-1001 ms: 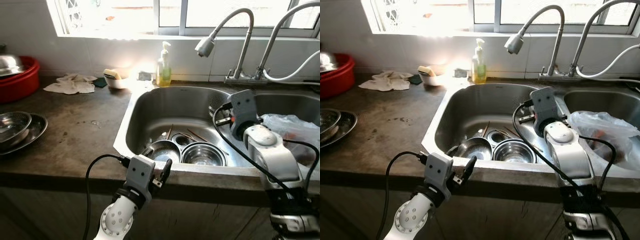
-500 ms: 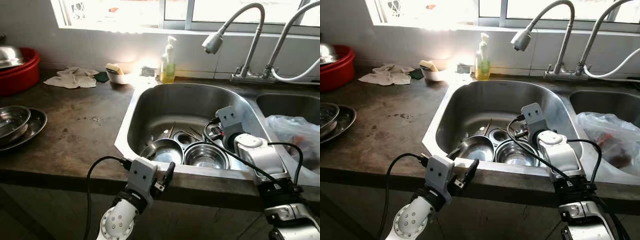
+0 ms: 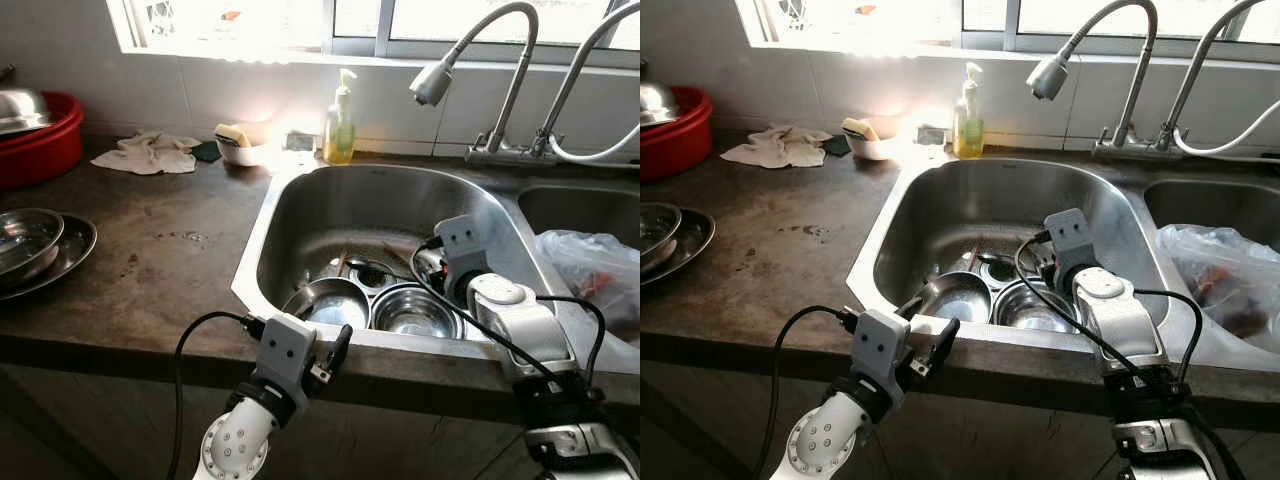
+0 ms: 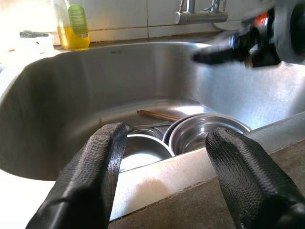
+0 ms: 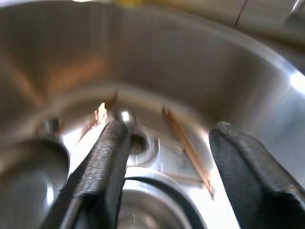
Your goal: Kitchen organization
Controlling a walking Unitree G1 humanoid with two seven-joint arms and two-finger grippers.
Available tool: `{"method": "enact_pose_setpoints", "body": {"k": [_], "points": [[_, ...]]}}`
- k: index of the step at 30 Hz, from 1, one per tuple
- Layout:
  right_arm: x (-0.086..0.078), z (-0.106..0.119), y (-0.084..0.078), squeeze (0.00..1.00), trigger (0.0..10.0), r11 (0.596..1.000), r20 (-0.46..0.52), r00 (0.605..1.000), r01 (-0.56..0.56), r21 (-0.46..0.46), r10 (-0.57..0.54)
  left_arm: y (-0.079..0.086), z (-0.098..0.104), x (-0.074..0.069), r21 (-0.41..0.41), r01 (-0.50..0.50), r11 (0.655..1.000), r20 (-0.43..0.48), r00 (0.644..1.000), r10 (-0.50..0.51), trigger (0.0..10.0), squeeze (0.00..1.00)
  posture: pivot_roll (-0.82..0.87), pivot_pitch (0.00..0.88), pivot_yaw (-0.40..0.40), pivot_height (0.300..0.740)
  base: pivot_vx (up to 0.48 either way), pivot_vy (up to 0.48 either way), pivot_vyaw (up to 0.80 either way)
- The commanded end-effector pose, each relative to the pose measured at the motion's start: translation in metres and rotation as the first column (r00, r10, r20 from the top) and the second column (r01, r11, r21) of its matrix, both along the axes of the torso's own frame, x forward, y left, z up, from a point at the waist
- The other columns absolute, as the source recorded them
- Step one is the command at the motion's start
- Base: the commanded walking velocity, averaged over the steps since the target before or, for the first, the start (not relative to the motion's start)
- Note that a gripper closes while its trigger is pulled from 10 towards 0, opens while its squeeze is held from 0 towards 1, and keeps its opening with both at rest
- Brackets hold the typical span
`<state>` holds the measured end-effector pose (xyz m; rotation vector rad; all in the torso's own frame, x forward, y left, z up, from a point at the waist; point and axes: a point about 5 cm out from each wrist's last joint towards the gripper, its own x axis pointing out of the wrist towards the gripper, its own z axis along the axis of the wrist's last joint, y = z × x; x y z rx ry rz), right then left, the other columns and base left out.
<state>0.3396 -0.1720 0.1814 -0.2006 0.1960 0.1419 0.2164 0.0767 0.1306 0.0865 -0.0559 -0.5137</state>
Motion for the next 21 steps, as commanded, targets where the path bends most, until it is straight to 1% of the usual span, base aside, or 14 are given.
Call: {"method": "enact_pose_setpoints", "body": {"k": [1,2,3,4,6,7,8,9,11,13,14,15,20,21], "points": [[-0.006,0.011,-0.002,0.31,10.0,1.000,0.083,0.996,0.016,0.022,-0.018,0.002,-0.003,0.002,0.016,-0.010,1.000,-0.019,1.000,0.010,10.0,0.00,0.13,0.049,-0.061,0.740,0.000,0.000,0.00],[-0.006,0.011,-0.002,0.31,10.0,1.000,0.083,0.996,0.016,0.022,-0.018,0.002,-0.003,0.002,0.016,-0.010,1.000,-0.019,1.000,0.010,10.0,0.00,0.13,0.049,-0.061,0.740,0.000,0.000,0.00],[-0.009,0.015,-0.001,0.00,10.0,0.999,0.113,0.993,0.022,0.033,-0.025,0.003,-0.003,0.002,0.018,-0.010,1.000,-0.019,1.000,0.010,10.0,0.00,0.13,0.048,-0.061,0.740,0.000,0.000,0.00],[-0.021,0.022,0.004,0.00,10.0,0.998,0.205,0.979,0.013,0.060,-0.025,0.003,-0.003,0.002,0.021,-0.014,1.000,-0.019,1.000,0.014,10.0,0.00,0.13,0.044,-0.059,0.740,0.000,0.000,0.00],[-0.030,0.025,0.006,0.00,10.0,0.997,0.257,0.966,0.008,0.079,-0.028,0.004,-0.003,0.002,0.022,-0.019,1.000,-0.017,1.000,0.019,10.0,0.00,0.12,0.044,-0.056,0.740,0.000,0.000,0.00],[-0.037,0.022,0.005,0.00,10.0,0.997,0.271,0.961,0.032,0.072,-0.051,0.005,-0.003,0.003,0.023,-0.023,0.999,-0.016,1.000,0.024,10.0,0.00,0.12,0.041,-0.055,0.740,0.000,0.000,0.00],[-0.037,0.022,0.005,0.00,10.0,0.997,0.271,0.961,0.032,0.072,-0.051,0.005,-0.003,0.003,0.023,-0.023,0.999,-0.016,1.000,0.024,10.0,0.00,0.12,0.041,-0.055,0.740,0.000,0.000,0.00],[-0.049,0.018,0.008,0.00,10.0,0.994,0.295,0.953,0.034,0.099,-0.062,0.005,-0.003,0.004,0.026,-0.026,0.999,-0.010,1.000,0.026,10.0,0.00,0.12,0.040,-0.058,0.740,0.000,0.000,0.00],[-0.060,0.015,0.011,0.00,10.0,0.992,0.316,0.946,0.035,0.117,-0.071,0.005,-0.002,0.004,0.025,-0.026,0.999,-0.006,1.000,0.026,10.0,0.00,0.12,0.039,-0.055,0.740,0.000,0.000,0.00],[-0.067,0.013,0.015,0.00,10.0,0.988,0.321,0.944,0.024,0.150,-0.072,0.004,-0.002,0.004,0.023,-0.025,0.999,-0.002,1.000,0.025,10.0,0.00,0.12,0.039,-0.052,0.740,0.000,0.000,0.00],[-0.073,0.013,0.017,0.00,10.0,0.987,0.332,0.940,0.022,0.159,-0.075,0.005,-0.001,0.004,0.019,-0.030,0.999,0.001,1.000,0.030,10.0,0.00,0.12,0.037,-0.049,0.740,0.000,0.000,0.00],[-0.083,0.012,0.020,0.00,10.0,0.982,0.350,0.933,0.017,0.187,-0.083,0.006,0.000,0.004,0.015,-0.036,0.999,0.004,0.999,0.036,10.0,0.00,0.12,0.035,-0.046,0.740,0.000,0.000,0.00],[-0.098,0.006,0.023,0.00,10.0,0.977,0.346,0.933,0.026,0.211,-0.100,0.008,0.002,0.003,-0.004,-0.046,0.999,0.008,0.999,0.046,10.0,0.00,0.11,0.030,-0.039,0.740,0.000,0.000,0.00],[-0.098,0.006,0.023,0.00,10.0,0.977,0.346,0.933,0.026,0.211,-0.100,0.008,0.002,0.003,-0.004,-0.046,0.999,0.008,0.999,0.046,10.0,0.00,0.11,0.030,-0.039,0.740,0.000,0.000,0.00]]}}
